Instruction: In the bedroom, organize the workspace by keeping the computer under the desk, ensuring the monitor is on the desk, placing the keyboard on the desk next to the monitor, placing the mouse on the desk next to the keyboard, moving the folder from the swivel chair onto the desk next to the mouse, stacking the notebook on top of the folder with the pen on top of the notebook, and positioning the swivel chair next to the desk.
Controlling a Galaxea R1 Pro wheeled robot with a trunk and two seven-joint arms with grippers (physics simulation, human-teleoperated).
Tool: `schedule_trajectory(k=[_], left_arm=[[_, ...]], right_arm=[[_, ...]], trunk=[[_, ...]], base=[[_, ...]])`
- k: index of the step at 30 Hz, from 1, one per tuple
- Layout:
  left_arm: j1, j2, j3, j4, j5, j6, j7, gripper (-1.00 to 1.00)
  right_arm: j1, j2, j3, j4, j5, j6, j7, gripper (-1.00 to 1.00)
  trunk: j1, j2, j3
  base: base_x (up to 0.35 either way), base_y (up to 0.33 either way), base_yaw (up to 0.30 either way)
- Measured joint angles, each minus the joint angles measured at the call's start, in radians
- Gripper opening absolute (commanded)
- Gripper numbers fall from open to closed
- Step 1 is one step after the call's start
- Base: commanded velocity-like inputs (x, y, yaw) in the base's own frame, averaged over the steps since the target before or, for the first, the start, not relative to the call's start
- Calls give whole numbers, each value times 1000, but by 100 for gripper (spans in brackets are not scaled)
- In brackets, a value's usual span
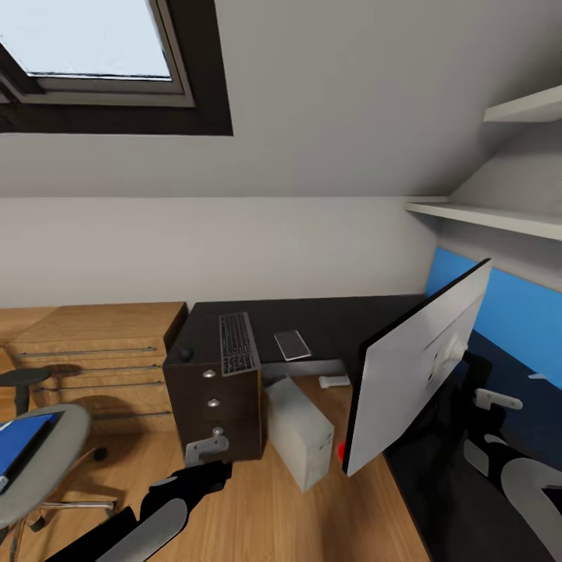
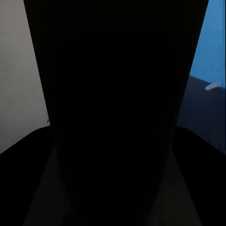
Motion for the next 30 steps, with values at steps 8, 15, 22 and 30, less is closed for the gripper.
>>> schedule_trajectory(k=[8,15,22,30], left_arm=[[0,0,0,0,1,0,0,100],[0,0,0,0,1,0,0,100],[0,0,1,0,1,0,0,100],[0,0,1,0,0,0,1,100]], right_arm=[[0,0,0,0,0,0,0,-100],[0,0,0,0,0,0,0,-100],[0,0,0,0,1,0,1,-100],[0,0,0,0,1,0,4,-100]], trunk=[[0,0,0],[0,0,0],[0,0,0],[0,0,0]], base=[[-335,0,0],[-336,0,0],[-336,0,0],[-336,0,0]])
